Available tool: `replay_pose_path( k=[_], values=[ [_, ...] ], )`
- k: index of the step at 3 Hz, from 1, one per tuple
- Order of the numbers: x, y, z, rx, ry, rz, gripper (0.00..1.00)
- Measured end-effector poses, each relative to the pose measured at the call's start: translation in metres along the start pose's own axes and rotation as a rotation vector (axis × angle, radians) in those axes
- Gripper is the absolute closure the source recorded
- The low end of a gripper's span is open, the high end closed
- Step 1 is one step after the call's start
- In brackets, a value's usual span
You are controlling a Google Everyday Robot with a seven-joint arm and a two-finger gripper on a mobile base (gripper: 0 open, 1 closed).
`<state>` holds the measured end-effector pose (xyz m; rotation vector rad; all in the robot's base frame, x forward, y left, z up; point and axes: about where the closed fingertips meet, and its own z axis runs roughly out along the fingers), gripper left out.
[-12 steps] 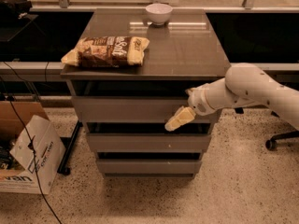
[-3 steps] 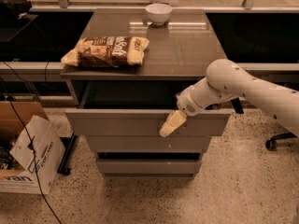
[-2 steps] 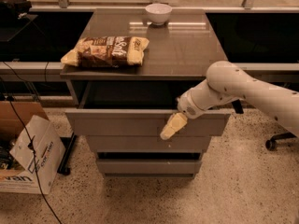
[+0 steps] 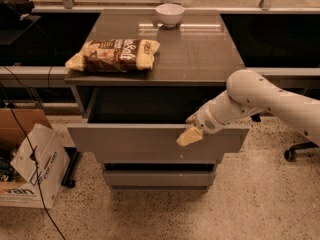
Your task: Open top drawer
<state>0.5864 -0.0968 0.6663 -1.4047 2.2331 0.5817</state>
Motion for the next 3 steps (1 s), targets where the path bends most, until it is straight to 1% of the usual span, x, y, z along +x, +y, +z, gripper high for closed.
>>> replay_pose_path(
  k=[1, 2, 3],
  values=[
    [-0.0007, 0.0002, -0.0010, 0.000, 0.000, 0.000, 0.73],
    [-0.0007, 0.0006, -0.0001, -0.002, 0.001, 0.000, 0.62],
    [-0.0006, 0.0013, 0.0014, -0.005, 0.002, -0.001, 0.39]
  ],
)
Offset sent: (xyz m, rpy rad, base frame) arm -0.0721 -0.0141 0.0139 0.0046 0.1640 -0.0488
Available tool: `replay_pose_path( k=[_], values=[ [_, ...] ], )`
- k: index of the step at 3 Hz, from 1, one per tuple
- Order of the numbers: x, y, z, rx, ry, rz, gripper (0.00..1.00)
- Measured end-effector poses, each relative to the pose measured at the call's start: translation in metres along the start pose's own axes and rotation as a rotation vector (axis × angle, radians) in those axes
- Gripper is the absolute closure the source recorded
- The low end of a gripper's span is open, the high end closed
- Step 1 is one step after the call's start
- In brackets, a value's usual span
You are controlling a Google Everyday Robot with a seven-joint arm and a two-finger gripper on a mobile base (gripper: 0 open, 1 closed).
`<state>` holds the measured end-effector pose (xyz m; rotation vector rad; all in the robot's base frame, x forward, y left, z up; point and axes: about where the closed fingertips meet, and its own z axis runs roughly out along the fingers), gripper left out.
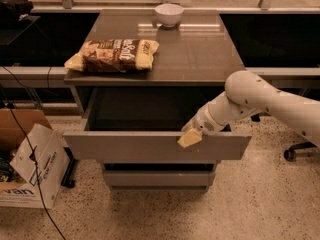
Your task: Open top drawer
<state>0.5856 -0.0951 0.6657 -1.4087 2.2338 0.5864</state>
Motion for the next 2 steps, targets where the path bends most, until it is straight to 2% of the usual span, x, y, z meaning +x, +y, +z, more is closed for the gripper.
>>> replay_pose_path(
  k=[1, 2],
  values=[
    [0.000, 0.008, 0.003, -0.032, 0.041, -0.036, 0.16],
    [0.010, 0.030, -0.002, -0.089, 0.076, -0.047, 0.00]
  ],
)
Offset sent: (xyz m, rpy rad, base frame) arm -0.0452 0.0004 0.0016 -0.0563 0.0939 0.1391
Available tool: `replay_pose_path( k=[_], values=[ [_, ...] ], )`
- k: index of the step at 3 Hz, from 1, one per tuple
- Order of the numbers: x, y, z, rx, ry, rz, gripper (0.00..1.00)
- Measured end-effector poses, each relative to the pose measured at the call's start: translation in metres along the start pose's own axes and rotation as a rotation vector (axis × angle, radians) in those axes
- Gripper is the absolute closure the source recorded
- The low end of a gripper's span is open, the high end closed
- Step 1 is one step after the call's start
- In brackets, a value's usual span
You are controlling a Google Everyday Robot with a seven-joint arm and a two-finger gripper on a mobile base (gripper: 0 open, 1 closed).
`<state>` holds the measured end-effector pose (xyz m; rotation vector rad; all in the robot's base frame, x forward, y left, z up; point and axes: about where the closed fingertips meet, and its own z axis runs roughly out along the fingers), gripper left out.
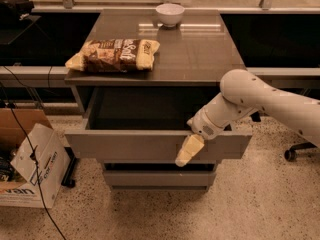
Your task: Open top drawer
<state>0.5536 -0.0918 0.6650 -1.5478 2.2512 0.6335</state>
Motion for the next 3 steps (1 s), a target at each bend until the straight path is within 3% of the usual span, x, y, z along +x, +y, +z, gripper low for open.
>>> replay_pose_path(
  k=[1, 2, 3],
  values=[
    [0.009, 0.015, -0.003, -0.027, 0.010, 0.013, 0.00],
    [0.020, 0.033, -0.003, -0.076, 0.018, 0.031, 0.19],
    [0.020, 0.036, -0.006, -0.083, 0.021, 0.037, 0.49]
  ],
)
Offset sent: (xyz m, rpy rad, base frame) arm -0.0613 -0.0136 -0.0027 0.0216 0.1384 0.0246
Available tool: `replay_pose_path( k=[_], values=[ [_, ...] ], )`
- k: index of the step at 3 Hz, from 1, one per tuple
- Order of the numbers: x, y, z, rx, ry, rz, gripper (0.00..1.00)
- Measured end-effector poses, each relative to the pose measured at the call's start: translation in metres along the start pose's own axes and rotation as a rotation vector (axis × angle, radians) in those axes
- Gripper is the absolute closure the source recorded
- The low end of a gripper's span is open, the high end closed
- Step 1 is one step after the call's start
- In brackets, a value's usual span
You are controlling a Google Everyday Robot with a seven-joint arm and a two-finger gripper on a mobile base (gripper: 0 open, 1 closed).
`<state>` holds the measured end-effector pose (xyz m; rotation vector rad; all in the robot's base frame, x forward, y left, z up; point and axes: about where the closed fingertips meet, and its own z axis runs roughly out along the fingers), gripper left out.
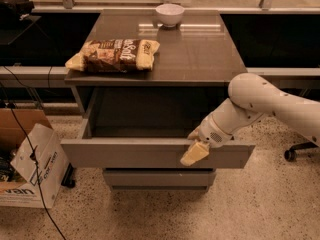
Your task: Open top drawer
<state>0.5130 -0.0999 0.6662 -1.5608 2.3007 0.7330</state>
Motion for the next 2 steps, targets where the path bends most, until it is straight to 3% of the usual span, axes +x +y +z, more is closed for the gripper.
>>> replay_pose_path(
  k=[1, 2],
  values=[
    [-0.0006, 0.0003, -0.0010, 0.000, 0.000, 0.000, 0.73],
    [-0.0006, 0.0003, -0.0010, 0.000, 0.000, 0.000, 0.75]
  ],
)
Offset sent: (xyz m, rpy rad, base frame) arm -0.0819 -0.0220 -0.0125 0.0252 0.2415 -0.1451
